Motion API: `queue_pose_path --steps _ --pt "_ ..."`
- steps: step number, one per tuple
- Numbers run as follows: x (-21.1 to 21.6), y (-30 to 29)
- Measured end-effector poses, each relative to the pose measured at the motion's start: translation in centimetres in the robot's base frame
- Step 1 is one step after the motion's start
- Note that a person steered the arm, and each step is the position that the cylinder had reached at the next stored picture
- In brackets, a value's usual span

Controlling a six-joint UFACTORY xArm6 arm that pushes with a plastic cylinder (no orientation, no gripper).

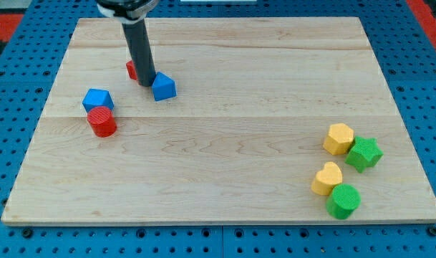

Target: Push the triangle towards top right

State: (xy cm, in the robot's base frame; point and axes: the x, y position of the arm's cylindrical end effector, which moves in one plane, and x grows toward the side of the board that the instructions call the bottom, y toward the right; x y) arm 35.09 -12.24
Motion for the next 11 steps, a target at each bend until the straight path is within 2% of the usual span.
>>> queue_pose_path --steps 1,2,3,4,5,6,7,8,9,10,11 --pt "-1.8 0.3" --pt "-0.6 -5.6" --pt "3.4 -1.9" --pt "5.2 4.4" --pt "1.7 9.7" --pt "0.8 2.0" --pt "-2.3 5.7" --pt "-3.1 15.7" --pt "-3.1 20.6" --pt "-2.1 21.4" --pt "-3.4 27.4"
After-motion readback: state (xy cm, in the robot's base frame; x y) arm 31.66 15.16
